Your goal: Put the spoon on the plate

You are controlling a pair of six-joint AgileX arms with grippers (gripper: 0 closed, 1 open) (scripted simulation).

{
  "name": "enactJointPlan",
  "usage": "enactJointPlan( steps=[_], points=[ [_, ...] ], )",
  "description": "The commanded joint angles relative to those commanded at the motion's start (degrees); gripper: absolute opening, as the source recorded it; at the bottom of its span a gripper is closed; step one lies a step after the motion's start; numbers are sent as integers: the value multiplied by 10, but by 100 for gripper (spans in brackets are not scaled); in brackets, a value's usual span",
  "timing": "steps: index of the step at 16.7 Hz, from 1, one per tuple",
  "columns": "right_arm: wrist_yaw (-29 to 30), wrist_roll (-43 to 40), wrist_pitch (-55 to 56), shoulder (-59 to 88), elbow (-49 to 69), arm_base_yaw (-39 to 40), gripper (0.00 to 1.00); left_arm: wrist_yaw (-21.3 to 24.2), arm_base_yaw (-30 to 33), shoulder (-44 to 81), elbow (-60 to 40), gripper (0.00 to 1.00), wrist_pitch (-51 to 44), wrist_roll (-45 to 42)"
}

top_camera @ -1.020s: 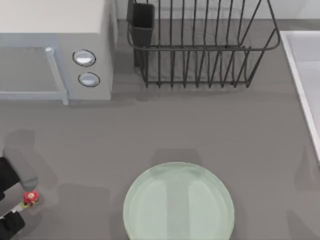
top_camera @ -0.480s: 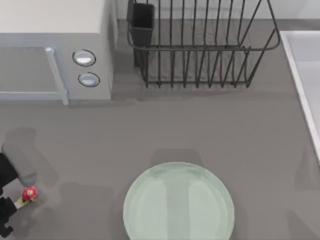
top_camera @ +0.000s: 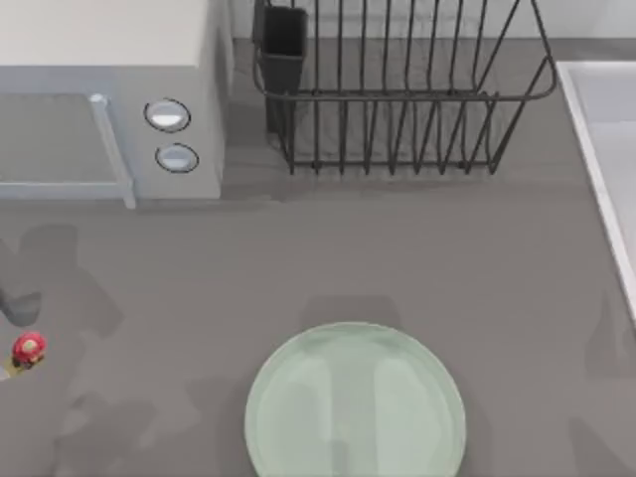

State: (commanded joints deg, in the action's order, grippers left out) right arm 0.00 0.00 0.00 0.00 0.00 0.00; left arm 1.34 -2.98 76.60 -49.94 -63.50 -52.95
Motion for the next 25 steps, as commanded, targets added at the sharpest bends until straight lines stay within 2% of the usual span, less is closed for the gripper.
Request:
enactJointPlan(
  steps=[7,10,14,20,22,25],
  points=[
    [0,0,0,0,0,0,100,0,1,-12,-17,0,-19,2],
    [0,0,0,0,0,0,100,-1,38,20,-47,0,-18,15],
    [0,0,0,0,0,0,100,-3,172,111,-126,0,-11,53],
    [0,0,0,0,0,0,100,-2,465,275,-258,0,8,130],
    [0,0,0,0,0,0,100,-3,531,314,-294,0,17,152],
    [0,0,0,0,0,0,100,-6,584,345,-325,0,31,176]
  ],
)
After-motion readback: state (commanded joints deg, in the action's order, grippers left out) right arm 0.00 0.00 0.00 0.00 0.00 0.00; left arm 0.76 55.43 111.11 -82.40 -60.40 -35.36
